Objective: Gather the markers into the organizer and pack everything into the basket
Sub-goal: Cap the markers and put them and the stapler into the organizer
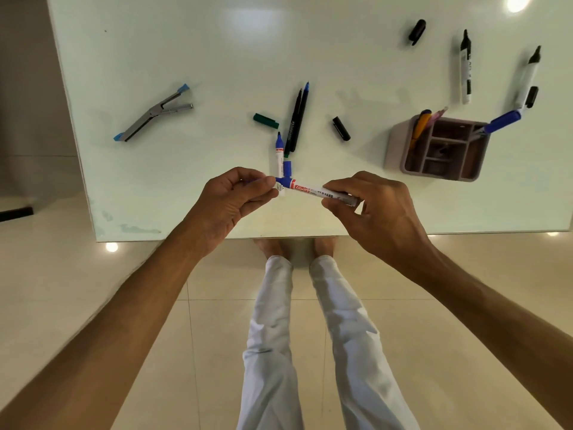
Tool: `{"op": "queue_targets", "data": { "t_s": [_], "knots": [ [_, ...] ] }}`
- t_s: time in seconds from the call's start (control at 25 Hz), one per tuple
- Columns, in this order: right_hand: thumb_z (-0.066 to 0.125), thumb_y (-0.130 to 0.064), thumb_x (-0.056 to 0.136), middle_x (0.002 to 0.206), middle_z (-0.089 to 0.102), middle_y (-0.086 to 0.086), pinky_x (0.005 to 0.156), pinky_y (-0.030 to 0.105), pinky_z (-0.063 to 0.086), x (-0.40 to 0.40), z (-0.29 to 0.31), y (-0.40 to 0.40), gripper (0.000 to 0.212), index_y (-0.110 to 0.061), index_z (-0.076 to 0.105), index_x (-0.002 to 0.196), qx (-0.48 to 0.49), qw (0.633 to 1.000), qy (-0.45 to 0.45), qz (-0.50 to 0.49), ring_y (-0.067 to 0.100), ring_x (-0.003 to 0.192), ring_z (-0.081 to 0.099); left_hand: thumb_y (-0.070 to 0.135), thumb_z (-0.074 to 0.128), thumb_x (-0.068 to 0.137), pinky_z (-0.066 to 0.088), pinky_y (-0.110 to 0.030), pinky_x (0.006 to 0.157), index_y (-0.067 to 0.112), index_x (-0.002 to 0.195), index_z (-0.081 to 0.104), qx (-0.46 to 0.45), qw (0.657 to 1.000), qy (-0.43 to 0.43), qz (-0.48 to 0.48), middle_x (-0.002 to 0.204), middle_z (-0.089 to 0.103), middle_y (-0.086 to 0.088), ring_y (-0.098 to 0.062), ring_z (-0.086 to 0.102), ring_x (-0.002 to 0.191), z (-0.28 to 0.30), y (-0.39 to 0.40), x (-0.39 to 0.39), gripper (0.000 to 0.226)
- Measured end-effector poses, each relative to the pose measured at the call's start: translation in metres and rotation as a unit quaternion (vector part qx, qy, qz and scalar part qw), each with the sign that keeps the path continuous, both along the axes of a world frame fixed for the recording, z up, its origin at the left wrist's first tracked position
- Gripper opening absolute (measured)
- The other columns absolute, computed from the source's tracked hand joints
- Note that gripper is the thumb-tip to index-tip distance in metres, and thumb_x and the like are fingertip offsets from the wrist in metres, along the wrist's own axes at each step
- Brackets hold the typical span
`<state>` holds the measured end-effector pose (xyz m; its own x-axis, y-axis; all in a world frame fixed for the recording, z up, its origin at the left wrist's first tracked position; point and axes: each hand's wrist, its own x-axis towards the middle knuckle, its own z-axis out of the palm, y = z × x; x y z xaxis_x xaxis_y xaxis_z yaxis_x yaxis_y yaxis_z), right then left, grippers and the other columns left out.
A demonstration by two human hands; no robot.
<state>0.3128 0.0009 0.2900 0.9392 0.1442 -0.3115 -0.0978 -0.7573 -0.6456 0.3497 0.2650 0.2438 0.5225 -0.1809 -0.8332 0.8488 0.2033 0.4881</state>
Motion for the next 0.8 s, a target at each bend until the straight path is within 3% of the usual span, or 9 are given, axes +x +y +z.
{"op": "queue_targets", "data": {
  "t_s": [0.08, 0.24, 0.44, 0.68, 0.8],
  "knots": [
    [0.076, -0.027, 0.096, 0.093, 0.077, 0.001, 0.066, 0.042, 0.058, -0.003, 0.0, -0.01, 0.021, -0.017, 0.08, 0.114, -0.003, 1.0, -0.004, -0.015, 0.019, 0.073, 0.064, 0.023, 0.089, 0.079, 0.063, -0.031, 0.087, 0.009, 0.096, 0.071, 0.015, 0.999, 0.029, 0.019, 0.093, 0.08, -0.012, -0.026, 0.08, 0.09, -0.001, -0.01, 0.002, 0.028],
    [0.075, -0.028, 0.096, 0.093, 0.077, -0.001, 0.066, 0.043, 0.057, -0.008, -0.001, -0.029, 0.019, -0.019, 0.08, 0.112, -0.002, 0.999, -0.006, -0.05, 0.017, 0.072, 0.063, 0.036, 0.084, 0.083, 0.066, -0.041, 0.083, 0.013, 0.11, 0.072, 0.066, 0.996, 0.062, -0.022, 0.106, 0.082, -0.01, -0.029, 0.08, 0.099, -0.001, -0.024, 0.005, 0.037],
    [0.074, -0.031, 0.097, 0.093, 0.077, 0.0, 0.064, 0.042, 0.058, -0.014, 0.001, -0.038, 0.023, -0.017, 0.08, 0.115, 0.01, 1.0, -0.006, -0.017, 0.018, 0.072, 0.065, 0.025, 0.084, 0.086, 0.066, -0.033, 0.073, 0.002, 0.106, 0.067, 0.024, 0.973, 0.165, 0.162, 0.095, 0.081, -0.016, -0.022, 0.081, 0.088, 0.003, -0.044, 0.006, 0.035],
    [0.072, -0.031, 0.098, 0.092, 0.075, -0.002, 0.063, 0.042, 0.057, -0.023, 0.006, -0.031, 0.022, -0.019, 0.08, 0.114, -0.006, 1.0, 0.005, -0.01, 0.021, 0.069, 0.064, 0.028, 0.082, 0.088, 0.065, -0.028, 0.071, 0.001, 0.106, 0.064, 0.022, 0.979, 0.144, 0.14, 0.096, 0.082, -0.017, -0.022, 0.082, 0.088, 0.006, -0.066, 0.006, 0.037],
    [0.071, -0.03, 0.098, 0.092, 0.075, 0.0, 0.064, 0.043, 0.057, -0.021, 0.008, -0.03, 0.023, -0.018, 0.08, 0.115, -0.013, 1.0, 0.01, -0.01, 0.022, 0.07, 0.063, 0.03, 0.086, 0.077, 0.065, -0.029, 0.072, 0.002, 0.101, 0.062, 0.031, 0.987, 0.111, 0.108, 0.097, 0.081, -0.018, -0.024, 0.081, 0.09, 0.008, -0.073, 0.006, 0.044]
  ]
}}
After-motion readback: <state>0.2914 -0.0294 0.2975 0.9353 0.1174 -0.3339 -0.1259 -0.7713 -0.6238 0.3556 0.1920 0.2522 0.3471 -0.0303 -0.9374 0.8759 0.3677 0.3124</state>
